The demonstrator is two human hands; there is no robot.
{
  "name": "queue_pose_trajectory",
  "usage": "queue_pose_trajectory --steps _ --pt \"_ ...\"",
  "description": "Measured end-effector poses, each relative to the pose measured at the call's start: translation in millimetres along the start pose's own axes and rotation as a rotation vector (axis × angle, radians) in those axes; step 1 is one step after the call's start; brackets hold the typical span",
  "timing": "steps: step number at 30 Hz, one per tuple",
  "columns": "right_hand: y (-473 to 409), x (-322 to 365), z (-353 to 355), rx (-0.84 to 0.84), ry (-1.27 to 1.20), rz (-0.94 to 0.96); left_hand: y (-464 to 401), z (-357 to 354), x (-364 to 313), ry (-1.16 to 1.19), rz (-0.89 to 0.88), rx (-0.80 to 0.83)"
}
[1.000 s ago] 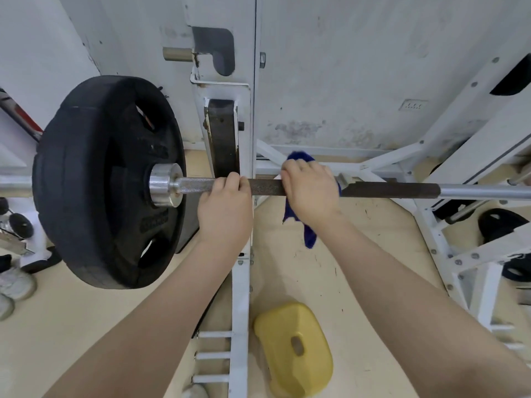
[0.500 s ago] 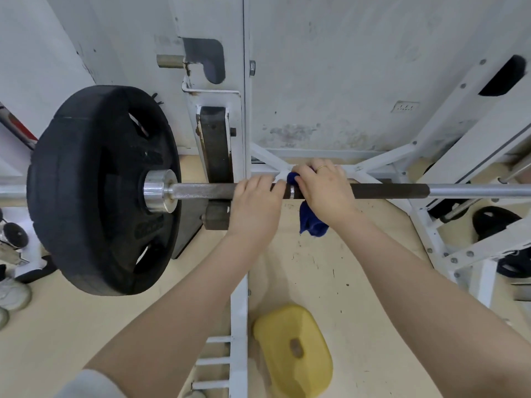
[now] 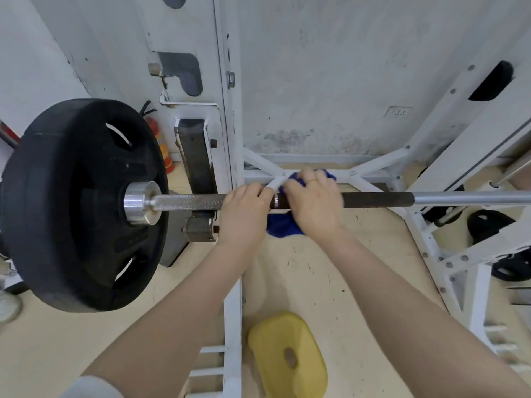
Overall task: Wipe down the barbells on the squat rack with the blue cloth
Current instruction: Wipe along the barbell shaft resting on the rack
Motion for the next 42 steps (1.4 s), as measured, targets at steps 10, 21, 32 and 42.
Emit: queue_pose_trajectory --steps 10,21,32,42 --pt "7 -42 3 -0.010 0.074 -0.237 -3 -2 -26 -0.077 0.142 -0.043" --pt "24 -140 12 -0.125 0.132 -0.098 -20 -20 -78 -0.109 0.101 0.010" --pt "26 -161 11 -0.028 0.047 0.124 -13 -27 -80 -0.018 0.193 -0.023" --pt "21 -105 5 -0.026 0.000 -0.028 -17 -23 -82 -0.080 0.195 -0.025"
Point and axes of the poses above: each hand's wrist, its own y-axis away from the middle knuckle, its own z-axis out of the back of the hand, x = y × z, the point moved 3 cm from there along -y, towards the middle knuckle, and after that the axes turned 7 degrees about -x, right-handed, at the moved point
